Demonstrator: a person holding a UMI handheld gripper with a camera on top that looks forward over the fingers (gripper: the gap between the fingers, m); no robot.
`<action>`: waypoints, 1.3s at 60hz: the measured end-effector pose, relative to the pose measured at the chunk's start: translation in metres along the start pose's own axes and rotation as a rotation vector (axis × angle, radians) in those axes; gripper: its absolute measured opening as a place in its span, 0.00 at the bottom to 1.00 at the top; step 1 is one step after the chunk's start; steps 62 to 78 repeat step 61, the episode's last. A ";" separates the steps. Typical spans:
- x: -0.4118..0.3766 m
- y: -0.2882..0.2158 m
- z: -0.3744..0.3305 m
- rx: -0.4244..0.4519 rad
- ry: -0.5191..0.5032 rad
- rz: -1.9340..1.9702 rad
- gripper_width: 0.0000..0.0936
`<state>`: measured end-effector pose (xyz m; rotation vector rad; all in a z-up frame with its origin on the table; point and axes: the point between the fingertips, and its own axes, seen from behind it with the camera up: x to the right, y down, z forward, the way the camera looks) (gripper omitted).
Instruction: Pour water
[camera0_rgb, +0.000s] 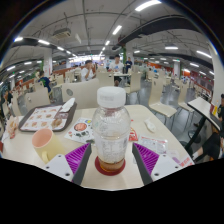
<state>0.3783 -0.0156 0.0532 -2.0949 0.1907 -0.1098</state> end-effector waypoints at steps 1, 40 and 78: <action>0.002 -0.001 -0.006 -0.004 0.009 -0.005 0.89; -0.081 0.016 -0.281 -0.152 0.050 -0.012 0.91; -0.104 0.007 -0.297 -0.131 0.019 -0.048 0.91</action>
